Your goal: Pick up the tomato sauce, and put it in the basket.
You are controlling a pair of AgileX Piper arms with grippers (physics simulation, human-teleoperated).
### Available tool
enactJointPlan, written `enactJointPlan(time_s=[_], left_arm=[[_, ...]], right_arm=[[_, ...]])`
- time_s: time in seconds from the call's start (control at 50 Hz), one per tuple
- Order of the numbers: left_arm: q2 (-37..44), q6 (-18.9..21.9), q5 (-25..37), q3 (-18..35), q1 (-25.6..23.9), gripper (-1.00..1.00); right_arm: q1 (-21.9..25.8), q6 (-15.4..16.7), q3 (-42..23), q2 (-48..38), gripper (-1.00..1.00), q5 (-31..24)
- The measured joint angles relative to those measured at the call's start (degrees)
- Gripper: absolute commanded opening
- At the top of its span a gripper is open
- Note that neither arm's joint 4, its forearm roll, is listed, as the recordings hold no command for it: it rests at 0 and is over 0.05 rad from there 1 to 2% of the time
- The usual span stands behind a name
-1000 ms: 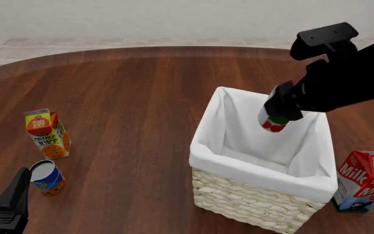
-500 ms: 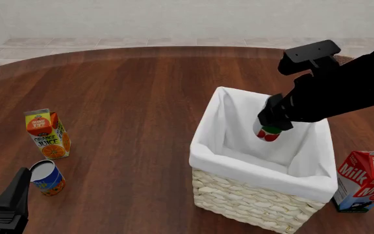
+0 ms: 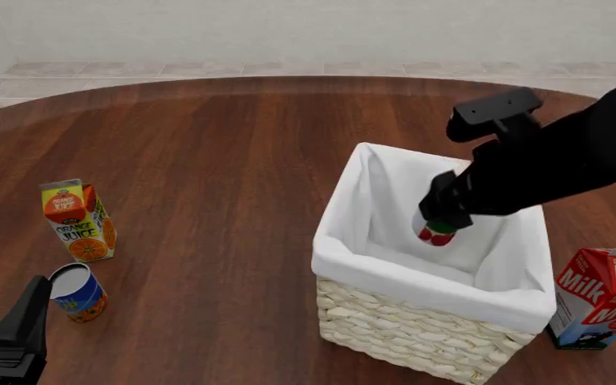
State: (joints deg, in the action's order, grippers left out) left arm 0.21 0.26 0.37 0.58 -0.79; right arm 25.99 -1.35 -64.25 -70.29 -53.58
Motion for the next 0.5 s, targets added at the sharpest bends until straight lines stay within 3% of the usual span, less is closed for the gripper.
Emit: enactJointPlan(time_s=[0.5], left_arm=[[0.00, 0.00, 0.00, 0.00, 0.00, 1.00]], right_arm=[[0.16, -0.69, 3.01, -1.44, -1.00, 2.33]])
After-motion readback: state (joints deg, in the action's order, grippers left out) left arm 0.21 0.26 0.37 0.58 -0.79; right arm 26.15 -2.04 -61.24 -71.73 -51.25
